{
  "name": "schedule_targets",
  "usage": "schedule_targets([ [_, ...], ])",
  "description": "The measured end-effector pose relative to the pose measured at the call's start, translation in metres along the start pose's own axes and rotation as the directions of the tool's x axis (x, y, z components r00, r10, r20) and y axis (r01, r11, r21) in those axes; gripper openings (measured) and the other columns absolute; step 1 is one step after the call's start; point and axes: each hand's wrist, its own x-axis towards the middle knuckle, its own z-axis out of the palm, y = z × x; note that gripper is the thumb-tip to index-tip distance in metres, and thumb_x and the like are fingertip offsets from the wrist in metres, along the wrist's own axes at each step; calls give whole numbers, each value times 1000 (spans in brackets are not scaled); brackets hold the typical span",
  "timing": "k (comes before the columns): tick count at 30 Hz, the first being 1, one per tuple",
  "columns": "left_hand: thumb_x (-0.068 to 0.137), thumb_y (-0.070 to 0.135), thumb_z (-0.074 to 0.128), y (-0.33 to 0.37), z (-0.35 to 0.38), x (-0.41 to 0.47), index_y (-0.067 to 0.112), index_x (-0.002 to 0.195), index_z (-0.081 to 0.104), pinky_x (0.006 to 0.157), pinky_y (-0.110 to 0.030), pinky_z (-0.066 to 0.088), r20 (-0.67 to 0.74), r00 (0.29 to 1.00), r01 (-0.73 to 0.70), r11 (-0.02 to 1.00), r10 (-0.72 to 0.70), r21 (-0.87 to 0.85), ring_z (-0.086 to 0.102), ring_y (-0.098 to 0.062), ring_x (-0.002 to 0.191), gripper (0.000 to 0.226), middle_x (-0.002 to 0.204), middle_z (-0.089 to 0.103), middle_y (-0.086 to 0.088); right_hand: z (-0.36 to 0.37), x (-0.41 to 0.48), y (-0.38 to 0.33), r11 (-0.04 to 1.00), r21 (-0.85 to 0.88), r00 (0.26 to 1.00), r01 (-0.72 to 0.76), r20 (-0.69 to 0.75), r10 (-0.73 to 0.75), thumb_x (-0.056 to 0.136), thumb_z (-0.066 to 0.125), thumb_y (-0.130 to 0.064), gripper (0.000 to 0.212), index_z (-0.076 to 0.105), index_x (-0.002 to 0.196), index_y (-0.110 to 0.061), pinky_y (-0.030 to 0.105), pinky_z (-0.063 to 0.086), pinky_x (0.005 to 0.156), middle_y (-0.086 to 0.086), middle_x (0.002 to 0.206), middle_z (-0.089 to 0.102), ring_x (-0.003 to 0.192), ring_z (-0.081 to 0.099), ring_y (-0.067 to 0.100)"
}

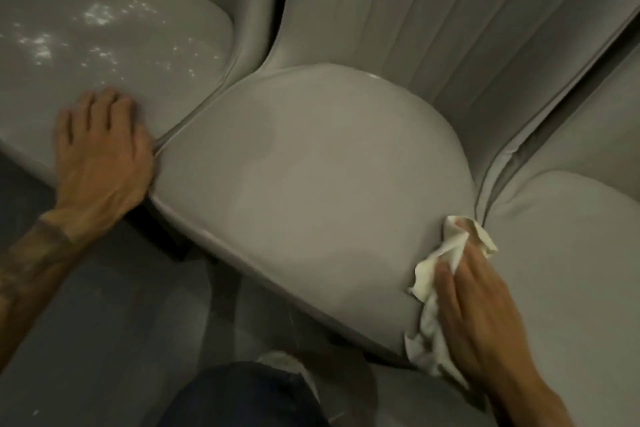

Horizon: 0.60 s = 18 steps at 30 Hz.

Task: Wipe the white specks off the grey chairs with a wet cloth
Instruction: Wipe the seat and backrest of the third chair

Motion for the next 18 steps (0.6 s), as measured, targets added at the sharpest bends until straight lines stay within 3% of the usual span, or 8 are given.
schedule_targets([
  [3,105,35,23,15,4,22,0,147,42,119,-65,29,10,1000,-27,996,28,-89,36,-48,144,58,154,40,-29,11,48,8,981,-195,999,-23,31,30,105,35,-21,52,52,141,12,53,37,118,31,144,54,138,51,44],
  [6,105,33,27,41,15,49,1,145,45,112,-63,36,-29,992,-122,990,120,-75,46,-50,134,55,150,47,-29,12,143,-1,945,-305,984,-117,92,151,108,18,-27,56,46,143,7,44,31,120,25,151,46,141,45,37],
  [10,103,37,31,64,34,87,3,142,51,113,-61,35,33,993,-108,990,111,-87,48,-47,135,55,148,52,-26,22,234,-7,916,-338,976,-215,-29,218,111,15,-30,57,21,160,-1,38,23,124,17,165,32,153,31,29],
  [13,103,40,30,65,49,99,3,141,53,114,-61,35,75,989,-120,990,125,-75,47,-45,137,58,149,51,-25,50,268,-29,897,-348,960,-273,-38,278,110,14,-35,59,24,160,-5,39,17,126,13,165,31,153,29,27],
  [18,105,39,30,69,52,97,2,145,51,119,-58,28,96,985,-134,988,141,-74,41,-41,145,58,154,47,-22,67,306,-66,959,-248,985,-138,66,159,111,22,-35,59,22,162,-4,36,15,128,14,168,27,156,24,25],
])
